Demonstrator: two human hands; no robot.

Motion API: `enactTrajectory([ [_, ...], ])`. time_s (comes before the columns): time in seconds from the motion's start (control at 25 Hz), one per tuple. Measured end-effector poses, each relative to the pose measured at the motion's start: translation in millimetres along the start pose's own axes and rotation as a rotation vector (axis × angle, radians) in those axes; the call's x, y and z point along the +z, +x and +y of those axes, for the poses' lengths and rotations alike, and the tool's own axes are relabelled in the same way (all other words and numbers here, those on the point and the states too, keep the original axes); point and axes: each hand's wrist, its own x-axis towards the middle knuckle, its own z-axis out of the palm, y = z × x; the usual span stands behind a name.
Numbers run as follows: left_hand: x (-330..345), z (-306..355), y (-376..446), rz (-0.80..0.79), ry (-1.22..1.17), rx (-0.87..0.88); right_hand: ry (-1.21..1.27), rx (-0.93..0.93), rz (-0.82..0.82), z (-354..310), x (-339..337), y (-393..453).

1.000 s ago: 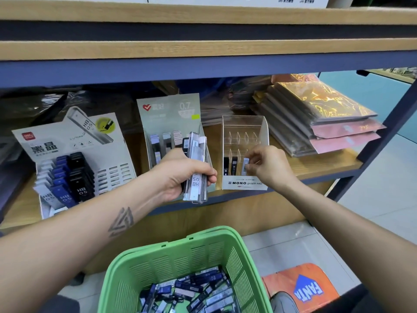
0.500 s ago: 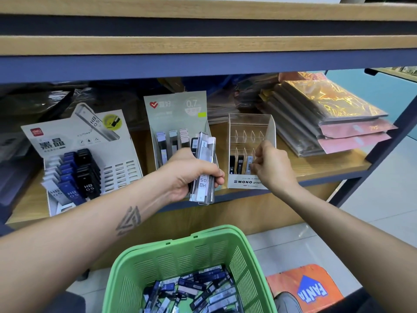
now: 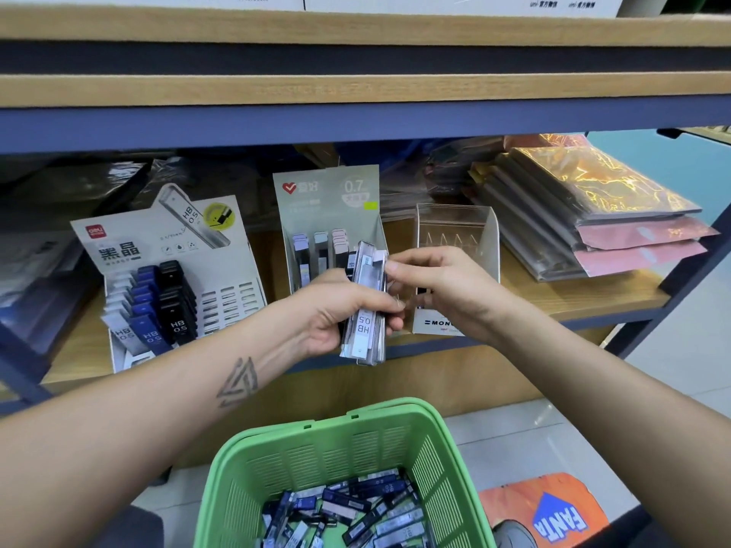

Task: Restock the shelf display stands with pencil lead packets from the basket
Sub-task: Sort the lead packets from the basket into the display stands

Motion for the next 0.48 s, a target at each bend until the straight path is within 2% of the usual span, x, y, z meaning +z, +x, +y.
enactTrajectory([
  [0.2, -12, 0, -5, 0.022, 0.014, -0.022, -0.019, 0.062, 0.035, -4, 14, 11],
  [0.48, -30, 2, -20, -0.063, -0.012, -0.074, 0.080, 0.008, -0.069, -5, 27, 15],
])
